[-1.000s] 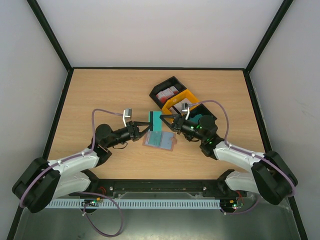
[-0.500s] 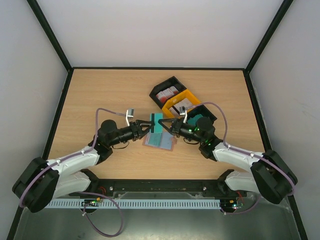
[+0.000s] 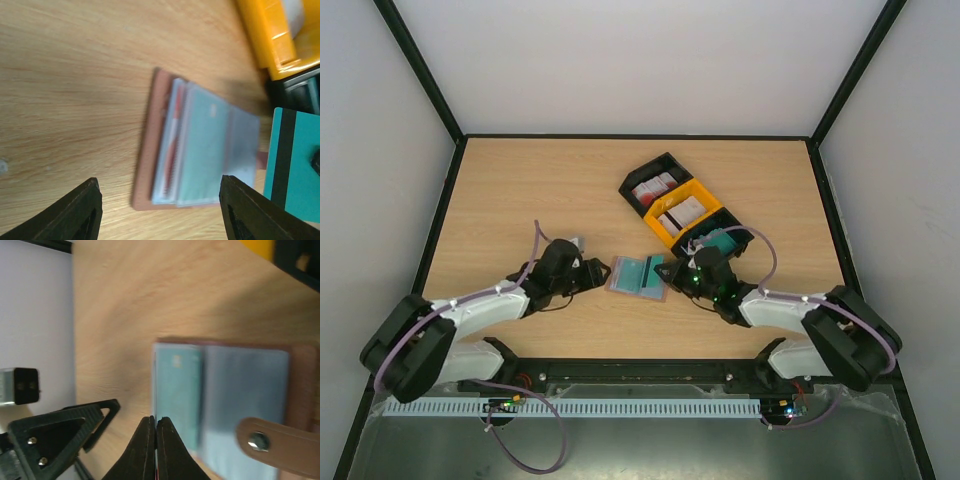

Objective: Put the credit cards into the card holder
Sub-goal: Insert the credit card into the card holder.

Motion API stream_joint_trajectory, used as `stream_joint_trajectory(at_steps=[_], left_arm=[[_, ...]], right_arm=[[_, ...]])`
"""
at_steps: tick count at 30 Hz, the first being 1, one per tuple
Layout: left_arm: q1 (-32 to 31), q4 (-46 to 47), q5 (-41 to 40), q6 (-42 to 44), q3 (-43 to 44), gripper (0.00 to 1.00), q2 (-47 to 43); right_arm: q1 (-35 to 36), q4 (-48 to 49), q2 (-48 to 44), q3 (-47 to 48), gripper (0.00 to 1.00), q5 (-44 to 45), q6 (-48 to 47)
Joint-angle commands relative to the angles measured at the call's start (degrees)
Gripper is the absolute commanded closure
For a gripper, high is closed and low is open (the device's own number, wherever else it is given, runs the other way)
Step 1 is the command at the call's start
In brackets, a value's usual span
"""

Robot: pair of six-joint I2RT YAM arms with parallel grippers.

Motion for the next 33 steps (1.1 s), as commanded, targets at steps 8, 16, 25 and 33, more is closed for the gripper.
stream_joint_trajectory(at_steps=[8, 16, 25, 33], left_arm=[[0.23, -1.11, -0.10, 5.08, 2.61, 0.39, 7.96], [0.20, -0.80, 0.39, 5.63, 2.78, 0.47, 9.34], [0.26, 0.77, 1.91, 6.22, 2.52, 0.52, 11.23], [0.30, 1.32, 2.70, 7.03, 2.49, 0.58, 12.64]], right_arm=[[3.18, 9.30, 8.09, -2.54, 0.98, 5.07, 4.47], [3.18, 11.24, 11.97, -1.79, 0.98, 5.48, 5.43], [3.17, 14.07, 16.67, -0.94, 0.98, 4.18, 7.23], [3.23, 16.93, 19.61, -0.21, 0.98, 2.61, 6.83]])
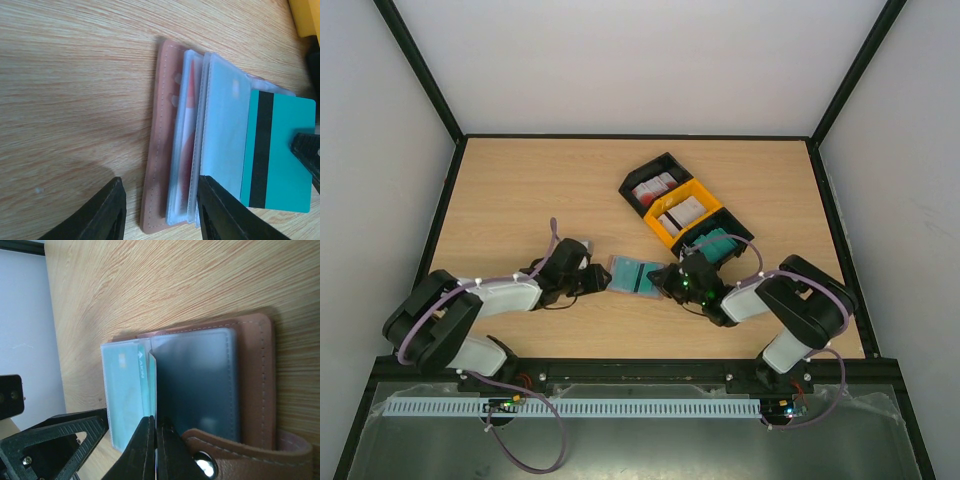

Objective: Put the credit cards into the card holder
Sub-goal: Insert the credit card into the card holder.

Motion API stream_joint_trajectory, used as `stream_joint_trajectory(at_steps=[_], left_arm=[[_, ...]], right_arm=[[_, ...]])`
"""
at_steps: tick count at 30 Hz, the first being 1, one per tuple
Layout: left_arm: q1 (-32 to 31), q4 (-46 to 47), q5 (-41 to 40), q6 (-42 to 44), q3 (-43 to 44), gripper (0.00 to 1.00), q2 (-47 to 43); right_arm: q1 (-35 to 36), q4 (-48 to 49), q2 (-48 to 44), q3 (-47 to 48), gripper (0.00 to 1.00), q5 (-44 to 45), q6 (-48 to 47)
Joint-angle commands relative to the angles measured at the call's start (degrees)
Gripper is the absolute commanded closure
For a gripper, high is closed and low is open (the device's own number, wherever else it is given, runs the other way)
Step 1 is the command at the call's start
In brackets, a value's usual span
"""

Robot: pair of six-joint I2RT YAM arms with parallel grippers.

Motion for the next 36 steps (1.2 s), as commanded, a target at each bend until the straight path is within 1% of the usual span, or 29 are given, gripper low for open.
stream_joint_trajectory(at_steps=[1, 7, 19, 36], left_arm=[[0.27, -0.83, 0.58, 1.32, 0.74, 0.59, 1.25], [0.20, -1.70, -0.40, 1.86, 0.81, 0.63, 1.65], [0.24, -2.07, -0.90, 2.23, 0.58, 0.68, 2.03], [0.20, -2.48, -0.92, 2.65, 1.02, 0.70, 2.70]], right_arm=[[0.35, 1.99, 1.88, 0.92, 0.98, -0.23, -0.52], [0.32, 4.92, 3.07, 0.44, 0.98, -0.24, -1.91], [0.35, 9.57, 6.44, 0.85, 0.98, -1.58, 0.59], [0.33, 12.12, 12.46, 2.63, 0.98, -4.06, -0.33]])
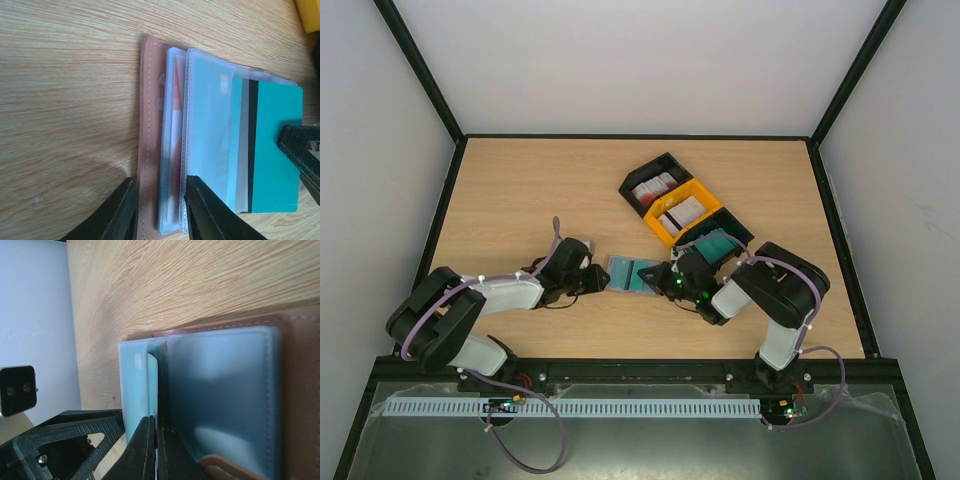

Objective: Put the credit cards into the card holder
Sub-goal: Insert the credit card into the card holder.

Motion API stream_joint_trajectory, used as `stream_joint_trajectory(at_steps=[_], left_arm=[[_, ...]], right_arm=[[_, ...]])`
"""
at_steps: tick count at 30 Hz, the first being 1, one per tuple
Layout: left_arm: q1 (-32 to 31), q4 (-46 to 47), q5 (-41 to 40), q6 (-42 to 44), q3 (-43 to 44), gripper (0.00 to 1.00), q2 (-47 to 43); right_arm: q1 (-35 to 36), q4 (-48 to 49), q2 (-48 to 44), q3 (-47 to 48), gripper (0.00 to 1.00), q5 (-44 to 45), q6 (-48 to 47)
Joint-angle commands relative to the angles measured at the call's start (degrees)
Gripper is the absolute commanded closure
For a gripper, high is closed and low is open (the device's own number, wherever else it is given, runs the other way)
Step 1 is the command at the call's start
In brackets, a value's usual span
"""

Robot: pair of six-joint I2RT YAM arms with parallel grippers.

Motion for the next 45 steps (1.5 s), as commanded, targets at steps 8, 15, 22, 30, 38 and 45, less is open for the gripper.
stream_joint_trajectory(at_steps=[8, 15, 22, 30, 38, 45], left_arm=[[0.19, -2.17, -0.13, 1.10, 0.27, 0.70, 1.30], [0.26, -2.04, 0.12, 1.04, 0.15, 0.71, 1.34], [0.23, -1.81, 0.26, 1.12, 0.11, 0.74, 1.62], [0.22, -1.87, 0.14, 1.21, 0.06, 0.76, 2.08], [0.23, -1.95, 0.37, 1.17, 0.02, 0.80, 2.12], [0.20, -1.29, 1.15, 1.00, 0.10, 0.81, 2.26]], right_arm=[[0.78, 2.36, 5.16, 1.37, 0.97, -0.20, 0.75], [1.33, 3.11, 6.10, 1.02, 0.95, 2.14, 1.85], [1.94, 6.21, 6.96, 0.00, 0.98, 5.93, 4.45], [1.91, 4.89, 5.50, -1.54, 0.98, 9.81, 4.57], [2.08, 6.73, 4.92, -4.12, 0.98, 11.44, 5.75], [3.42, 7.30, 7.72, -0.96, 0.98, 9.16, 5.51]])
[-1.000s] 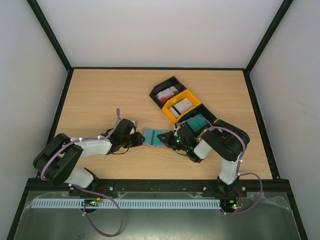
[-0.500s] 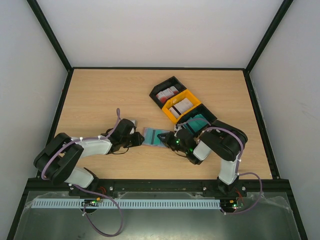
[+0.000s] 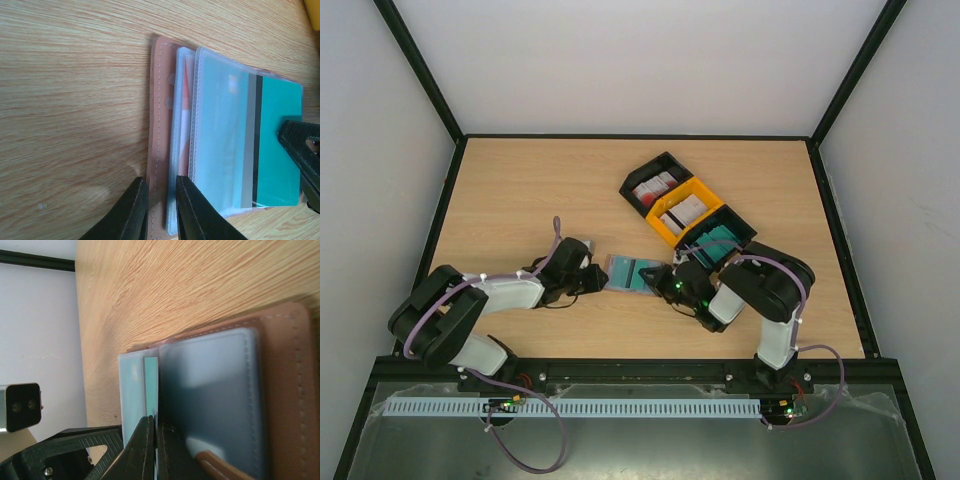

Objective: Put the credit cards into the card holder
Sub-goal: Insert the credit card into the card holder.

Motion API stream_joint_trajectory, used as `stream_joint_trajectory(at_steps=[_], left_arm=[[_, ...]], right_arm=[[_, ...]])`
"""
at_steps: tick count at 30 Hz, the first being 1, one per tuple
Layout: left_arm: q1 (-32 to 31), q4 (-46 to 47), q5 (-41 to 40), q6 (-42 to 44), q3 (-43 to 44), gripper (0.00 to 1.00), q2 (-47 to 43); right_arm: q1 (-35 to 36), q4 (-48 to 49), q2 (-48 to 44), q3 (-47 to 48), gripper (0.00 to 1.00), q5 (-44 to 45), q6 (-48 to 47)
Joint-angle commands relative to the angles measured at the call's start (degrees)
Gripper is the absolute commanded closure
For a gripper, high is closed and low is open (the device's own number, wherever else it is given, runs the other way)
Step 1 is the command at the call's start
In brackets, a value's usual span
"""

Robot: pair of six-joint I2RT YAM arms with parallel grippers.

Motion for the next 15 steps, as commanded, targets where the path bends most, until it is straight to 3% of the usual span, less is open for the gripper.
stream_joint_trajectory(at_steps=[1, 11, 15], left_arm=[[0.01, -1.88, 1.11, 0.32, 0.12, 0.81, 1.49], [0.01, -1.62, 1.52, 0.22, -0.03, 0.80, 1.30], [-0.05, -2.01, 1.10, 0.12, -0.24, 0.80, 0.34]], right_arm=[[1.53, -3.07, 3.03, 1.81, 0.98, 1.19, 0.74], [4.11, -3.95, 4.94, 3.98, 0.97, 3.29, 1.47], [4.18, -8.74, 1.42, 3.78, 0.84, 4.82, -0.03]])
